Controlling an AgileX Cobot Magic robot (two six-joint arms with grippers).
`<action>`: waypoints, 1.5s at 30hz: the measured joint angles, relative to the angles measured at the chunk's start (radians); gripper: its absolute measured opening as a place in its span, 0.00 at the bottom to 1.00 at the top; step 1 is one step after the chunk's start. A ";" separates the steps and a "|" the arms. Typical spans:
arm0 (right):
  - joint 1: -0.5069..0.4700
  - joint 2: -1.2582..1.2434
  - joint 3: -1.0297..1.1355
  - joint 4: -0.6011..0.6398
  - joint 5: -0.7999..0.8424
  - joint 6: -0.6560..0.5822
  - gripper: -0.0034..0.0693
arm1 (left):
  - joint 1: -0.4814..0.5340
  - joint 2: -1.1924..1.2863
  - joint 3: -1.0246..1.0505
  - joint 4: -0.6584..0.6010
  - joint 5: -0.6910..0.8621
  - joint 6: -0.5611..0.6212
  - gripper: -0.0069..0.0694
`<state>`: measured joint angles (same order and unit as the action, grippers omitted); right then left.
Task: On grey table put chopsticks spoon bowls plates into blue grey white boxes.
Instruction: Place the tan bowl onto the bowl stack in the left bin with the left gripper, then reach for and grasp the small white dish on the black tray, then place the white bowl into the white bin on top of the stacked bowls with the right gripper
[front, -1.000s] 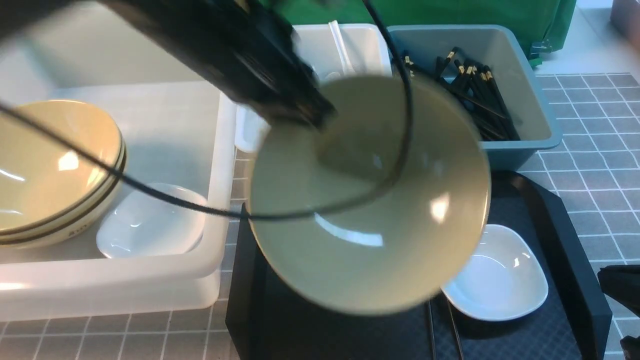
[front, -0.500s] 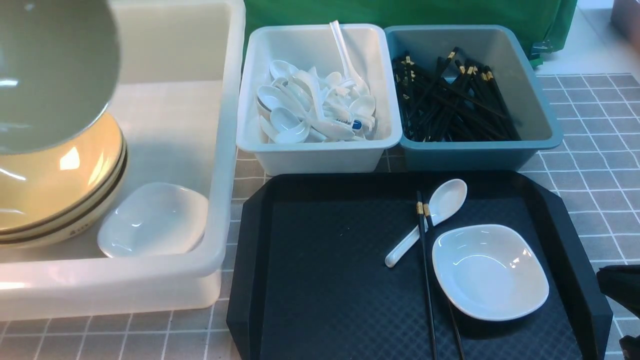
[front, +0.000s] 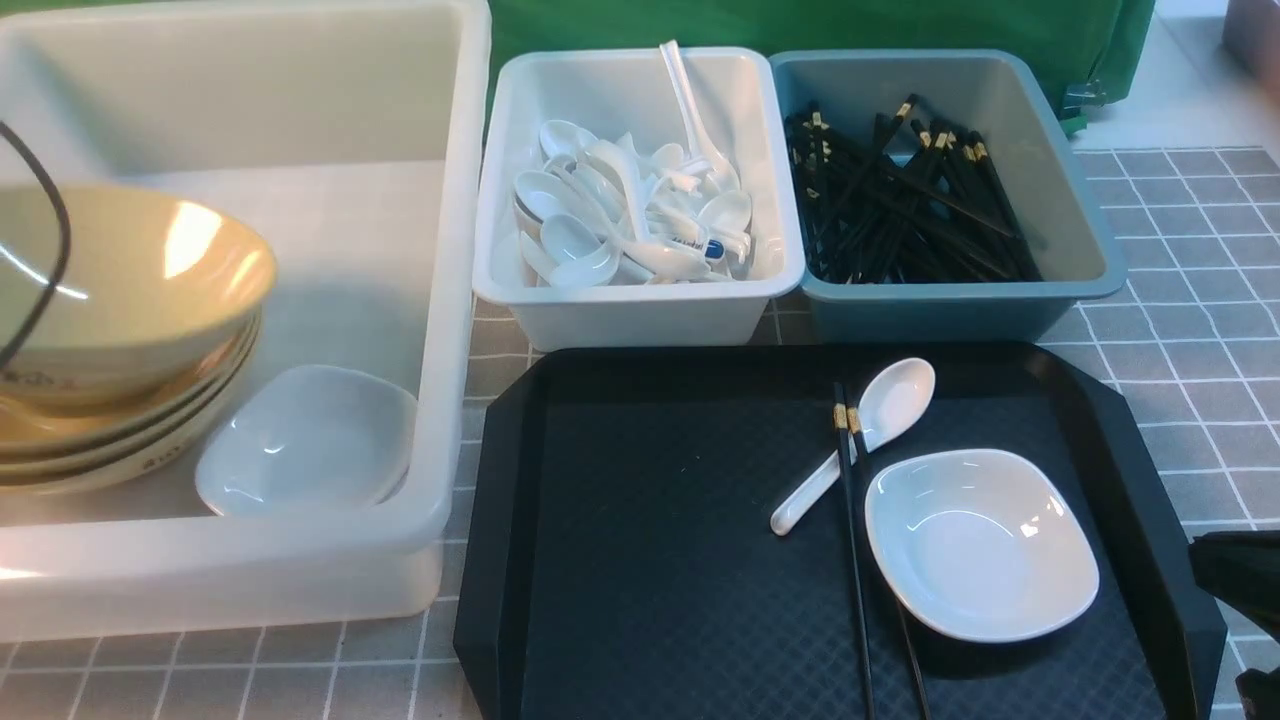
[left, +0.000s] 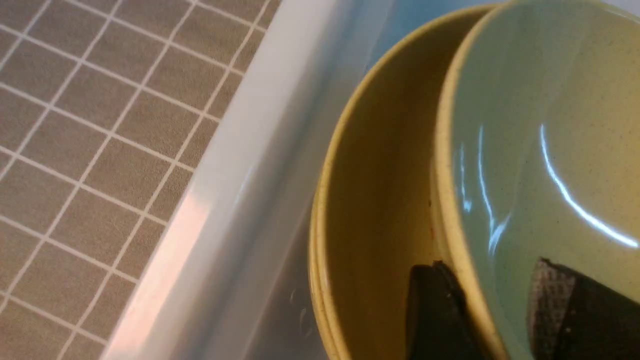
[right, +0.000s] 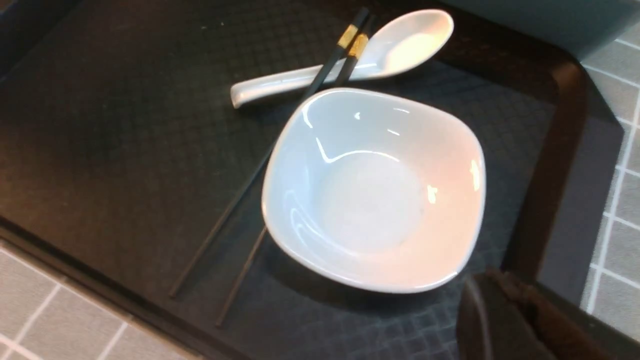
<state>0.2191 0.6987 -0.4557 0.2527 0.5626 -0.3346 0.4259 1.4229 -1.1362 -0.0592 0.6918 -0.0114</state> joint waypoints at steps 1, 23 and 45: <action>0.000 0.000 0.000 0.003 0.000 0.000 0.11 | 0.000 0.000 0.000 0.000 0.002 -0.003 0.46; 0.000 0.641 -0.176 0.016 -0.139 0.002 0.77 | -0.432 -0.803 0.144 -0.223 0.104 0.088 0.28; 0.014 0.802 -0.701 -0.071 0.189 -0.023 0.15 | -0.466 -1.345 0.499 0.059 0.339 0.142 0.08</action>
<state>0.2334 1.5006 -1.1571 0.1819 0.7515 -0.3579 -0.0405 0.0778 -0.6376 0.0000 1.0304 0.1307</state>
